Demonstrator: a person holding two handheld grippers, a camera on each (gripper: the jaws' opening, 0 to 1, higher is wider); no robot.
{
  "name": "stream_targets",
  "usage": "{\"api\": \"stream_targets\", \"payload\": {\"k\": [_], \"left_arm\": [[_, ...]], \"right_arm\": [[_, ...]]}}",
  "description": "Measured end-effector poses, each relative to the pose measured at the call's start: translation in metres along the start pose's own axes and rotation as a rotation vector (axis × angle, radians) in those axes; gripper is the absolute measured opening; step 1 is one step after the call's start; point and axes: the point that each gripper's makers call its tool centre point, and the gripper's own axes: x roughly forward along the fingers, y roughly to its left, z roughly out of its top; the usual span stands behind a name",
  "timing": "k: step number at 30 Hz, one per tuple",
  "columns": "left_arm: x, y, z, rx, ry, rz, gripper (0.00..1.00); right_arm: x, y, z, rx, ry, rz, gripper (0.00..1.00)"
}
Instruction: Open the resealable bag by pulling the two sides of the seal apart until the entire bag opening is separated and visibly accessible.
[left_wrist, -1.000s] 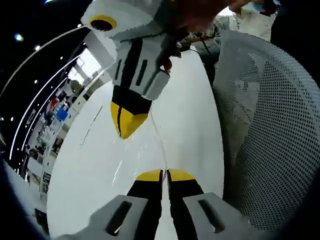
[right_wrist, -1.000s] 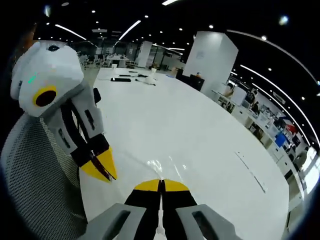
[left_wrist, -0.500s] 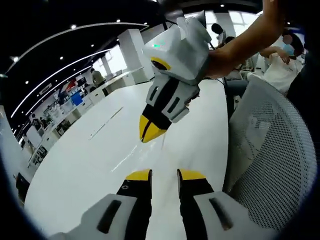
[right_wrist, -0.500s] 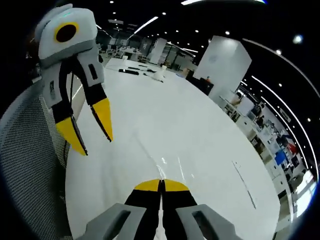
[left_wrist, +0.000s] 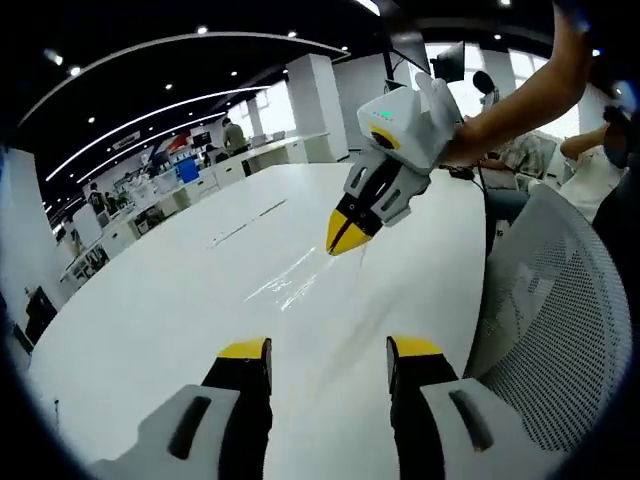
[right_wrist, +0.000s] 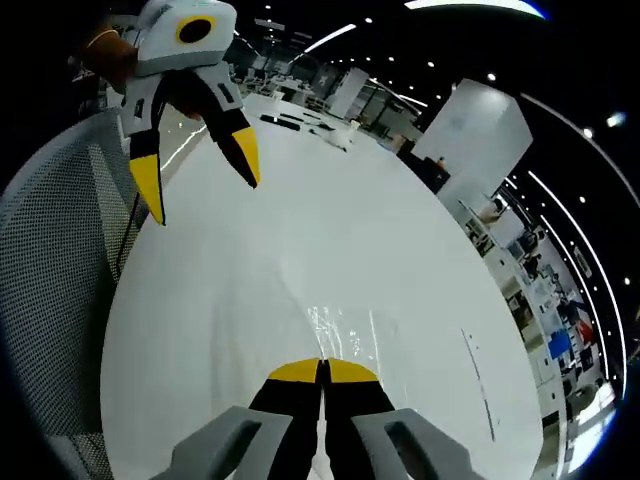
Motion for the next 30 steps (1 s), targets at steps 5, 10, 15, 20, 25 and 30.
{"api": "stream_targets", "payload": {"k": [5, 10, 15, 20, 25, 30], "left_arm": [[-0.002, 0.008, -0.01, -0.03, 0.027, 0.03, 0.49], [-0.004, 0.013, -0.017, -0.043, 0.043, 0.04, 0.49], [-0.004, 0.016, -0.021, -0.037, 0.064, 0.05, 0.49], [-0.003, 0.014, -0.023, -0.049, 0.067, 0.047, 0.5], [-0.002, 0.009, -0.023, -0.039, 0.074, 0.036, 0.5], [-0.001, 0.007, -0.023, -0.036, 0.076, 0.026, 0.5]], "right_arm": [[0.003, -0.008, -0.007, -0.008, 0.002, 0.003, 0.0], [0.009, -0.013, -0.014, 0.003, 0.012, 0.008, 0.0], [0.013, -0.01, -0.018, 0.007, 0.025, 0.02, 0.0], [0.015, -0.007, -0.021, 0.025, 0.029, 0.02, 0.01], [0.017, 0.006, -0.026, 0.056, 0.039, 0.03, 0.05], [0.016, 0.02, -0.032, 0.1, 0.042, 0.041, 0.06]]}}
